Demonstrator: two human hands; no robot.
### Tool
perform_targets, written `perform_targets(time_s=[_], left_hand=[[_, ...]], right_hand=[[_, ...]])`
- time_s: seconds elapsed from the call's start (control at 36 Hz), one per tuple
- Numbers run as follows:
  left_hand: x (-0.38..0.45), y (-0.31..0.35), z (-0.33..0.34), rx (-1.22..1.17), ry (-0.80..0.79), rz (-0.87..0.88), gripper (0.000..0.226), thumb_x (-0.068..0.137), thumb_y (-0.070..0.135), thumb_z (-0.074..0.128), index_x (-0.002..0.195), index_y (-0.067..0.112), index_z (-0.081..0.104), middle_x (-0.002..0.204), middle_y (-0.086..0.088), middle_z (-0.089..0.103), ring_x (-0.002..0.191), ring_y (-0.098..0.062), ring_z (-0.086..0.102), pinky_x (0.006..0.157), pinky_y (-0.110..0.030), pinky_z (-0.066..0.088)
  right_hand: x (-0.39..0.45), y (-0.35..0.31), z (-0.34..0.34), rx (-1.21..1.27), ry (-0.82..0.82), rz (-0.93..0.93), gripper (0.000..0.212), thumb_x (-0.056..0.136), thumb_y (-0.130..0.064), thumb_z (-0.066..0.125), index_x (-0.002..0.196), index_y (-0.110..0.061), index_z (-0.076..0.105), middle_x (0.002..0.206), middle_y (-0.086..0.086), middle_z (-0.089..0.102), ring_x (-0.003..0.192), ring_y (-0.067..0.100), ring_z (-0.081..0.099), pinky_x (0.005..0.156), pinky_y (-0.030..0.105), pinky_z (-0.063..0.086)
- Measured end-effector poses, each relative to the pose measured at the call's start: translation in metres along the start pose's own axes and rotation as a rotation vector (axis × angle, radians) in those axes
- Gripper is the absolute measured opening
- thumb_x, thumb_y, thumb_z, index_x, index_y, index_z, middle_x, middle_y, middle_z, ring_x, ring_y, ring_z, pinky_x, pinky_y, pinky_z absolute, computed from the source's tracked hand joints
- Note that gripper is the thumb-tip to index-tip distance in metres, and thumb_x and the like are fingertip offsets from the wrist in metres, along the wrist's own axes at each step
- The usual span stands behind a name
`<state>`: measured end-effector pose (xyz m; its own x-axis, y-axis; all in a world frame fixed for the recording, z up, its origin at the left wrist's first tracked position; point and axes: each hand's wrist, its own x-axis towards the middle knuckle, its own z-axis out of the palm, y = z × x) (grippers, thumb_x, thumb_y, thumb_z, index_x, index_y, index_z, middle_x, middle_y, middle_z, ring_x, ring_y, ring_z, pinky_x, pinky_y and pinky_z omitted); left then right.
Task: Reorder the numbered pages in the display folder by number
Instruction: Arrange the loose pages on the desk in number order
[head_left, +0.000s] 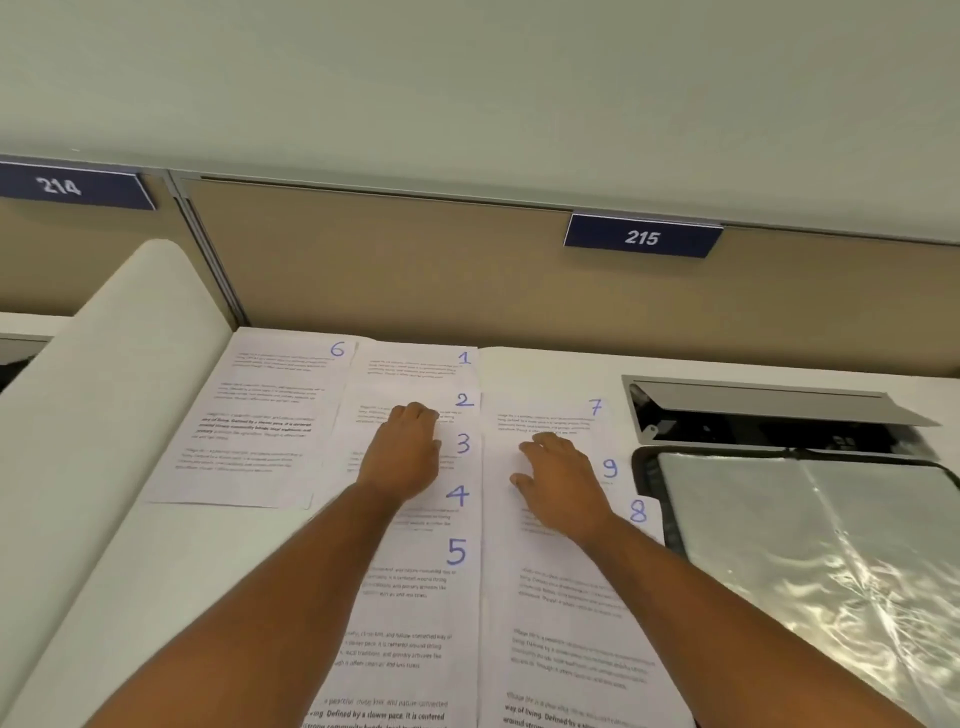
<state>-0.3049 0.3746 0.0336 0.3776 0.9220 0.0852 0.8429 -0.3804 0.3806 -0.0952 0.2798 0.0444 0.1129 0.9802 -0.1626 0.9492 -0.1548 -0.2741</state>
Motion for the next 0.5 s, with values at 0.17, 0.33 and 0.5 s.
perform_targets(time_s=[0.17, 0.33, 0.5], left_hand=[[0.029, 0.042, 0.014, 0.021, -0.084, 0.032, 0.046, 0.100, 0.029, 0.060, 0.142, 0.014, 0.049, 0.141, -0.003, 0.053, 0.125, -0.021, 0.050, 0.104, -0.035, 0.044], [0.060, 0.069, 0.031, 0.090, -0.132, 0.106, 0.043, 0.100, 0.029, 0.060, 0.139, 0.013, 0.050, 0.139, -0.005, 0.053, 0.125, -0.025, 0.050, 0.105, -0.039, 0.044], [0.086, 0.081, 0.047, 0.198, -0.192, 0.146, 0.046, 0.097, 0.028, 0.061, 0.138, 0.011, 0.047, 0.141, -0.007, 0.050, 0.130, -0.026, 0.047, 0.107, -0.038, 0.042]], right_hand=[[0.019, 0.053, -0.013, -0.006, -0.010, 0.091, 0.047, 0.104, -0.035, 0.054, 0.144, -0.011, 0.048, 0.151, 0.009, 0.043, 0.137, 0.029, 0.041, 0.112, 0.040, 0.037], [0.047, 0.089, -0.024, 0.024, 0.022, 0.134, 0.041, 0.104, -0.026, 0.055, 0.140, -0.007, 0.049, 0.144, 0.013, 0.047, 0.130, 0.031, 0.046, 0.107, 0.039, 0.041], [0.078, 0.112, -0.024, 0.008, 0.052, 0.103, 0.037, 0.099, -0.009, 0.057, 0.135, -0.007, 0.051, 0.138, 0.009, 0.051, 0.126, 0.027, 0.049, 0.103, 0.038, 0.045]])
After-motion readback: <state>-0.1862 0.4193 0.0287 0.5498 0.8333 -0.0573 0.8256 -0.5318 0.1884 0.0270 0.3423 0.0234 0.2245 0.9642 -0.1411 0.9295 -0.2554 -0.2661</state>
